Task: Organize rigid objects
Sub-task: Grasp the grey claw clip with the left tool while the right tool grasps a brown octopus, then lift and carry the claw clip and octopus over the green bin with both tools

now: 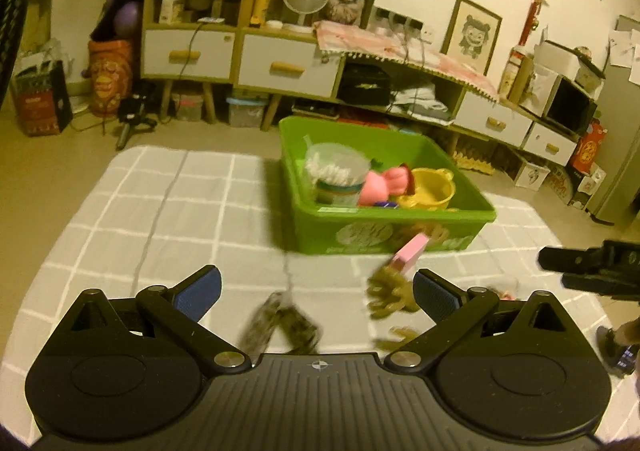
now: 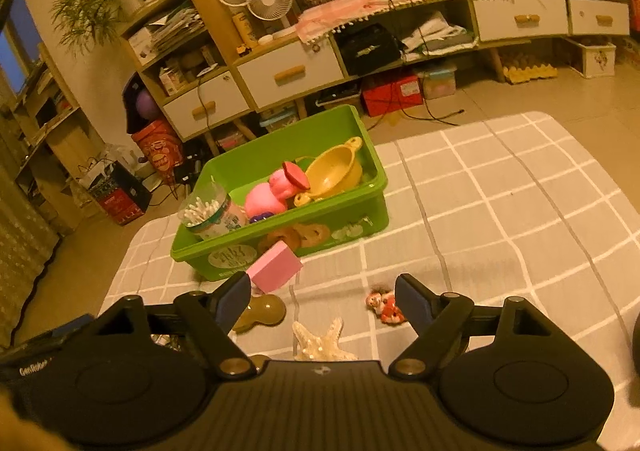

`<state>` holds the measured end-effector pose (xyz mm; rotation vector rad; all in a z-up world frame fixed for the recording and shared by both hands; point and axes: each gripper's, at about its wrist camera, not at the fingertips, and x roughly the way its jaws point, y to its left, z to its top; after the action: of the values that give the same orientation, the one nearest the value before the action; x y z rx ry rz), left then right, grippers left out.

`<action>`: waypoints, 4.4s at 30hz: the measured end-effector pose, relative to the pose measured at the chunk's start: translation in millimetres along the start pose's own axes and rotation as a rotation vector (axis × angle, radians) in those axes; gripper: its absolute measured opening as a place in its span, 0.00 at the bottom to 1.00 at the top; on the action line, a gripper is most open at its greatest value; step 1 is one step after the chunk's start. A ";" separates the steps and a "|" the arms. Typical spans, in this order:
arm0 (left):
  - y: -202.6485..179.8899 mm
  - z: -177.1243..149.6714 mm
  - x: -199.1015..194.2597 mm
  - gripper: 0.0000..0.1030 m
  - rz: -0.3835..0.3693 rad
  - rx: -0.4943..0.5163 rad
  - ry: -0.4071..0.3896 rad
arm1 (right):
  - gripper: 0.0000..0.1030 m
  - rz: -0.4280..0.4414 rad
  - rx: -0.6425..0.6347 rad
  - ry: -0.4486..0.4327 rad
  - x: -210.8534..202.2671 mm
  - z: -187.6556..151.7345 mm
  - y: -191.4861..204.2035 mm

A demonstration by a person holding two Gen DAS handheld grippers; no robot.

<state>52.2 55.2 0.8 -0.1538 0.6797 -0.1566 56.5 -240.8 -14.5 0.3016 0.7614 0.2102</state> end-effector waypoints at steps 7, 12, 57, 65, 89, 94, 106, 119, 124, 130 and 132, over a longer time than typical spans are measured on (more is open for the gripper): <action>20.1 -18.9 -3.1 0.98 0.042 -0.003 0.038 | 0.67 -0.059 -0.037 0.023 3.2 -9.6 -3.8; 24.9 -27.8 -2.7 0.98 0.048 0.001 0.054 | 0.67 -0.101 -0.116 0.045 4.8 -21.4 -1.0; 23.5 -52.2 33.3 0.54 0.086 0.067 0.052 | 0.55 0.128 -0.271 0.142 71.1 -80.7 62.4; 26.0 -51.9 30.4 0.54 0.090 0.052 0.056 | 0.45 0.106 -0.262 0.130 74.7 -77.7 63.4; 17.3 -46.3 24.1 0.50 0.069 0.046 0.055 | 0.44 0.101 -0.197 0.158 61.9 -57.0 61.1; 13.6 -42.6 22.0 0.50 0.056 0.041 0.057 | 0.44 0.103 -0.161 0.176 54.6 -48.3 59.5; -0.3 -37.5 13.3 0.50 0.014 0.045 0.085 | 0.44 0.112 -0.064 0.227 42.4 -37.3 51.6; -10.2 -26.7 13.6 0.50 0.001 0.018 0.082 | 0.44 0.127 0.019 0.192 37.7 -12.3 41.4; -19.9 -14.8 15.1 0.50 0.004 0.028 0.057 | 0.44 0.129 0.081 0.154 34.8 7.6 26.5; -34.9 4.3 17.2 0.50 -0.012 0.038 0.033 | 0.44 0.148 0.193 0.089 33.4 34.7 3.5; -41.8 13.6 19.4 0.50 -0.031 0.037 0.028 | 0.44 0.164 0.235 0.066 34.9 41.9 -1.8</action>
<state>71.9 11.8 7.4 -0.1270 0.7018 -0.2009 110.7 -240.2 -8.9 0.5834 0.8289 0.2869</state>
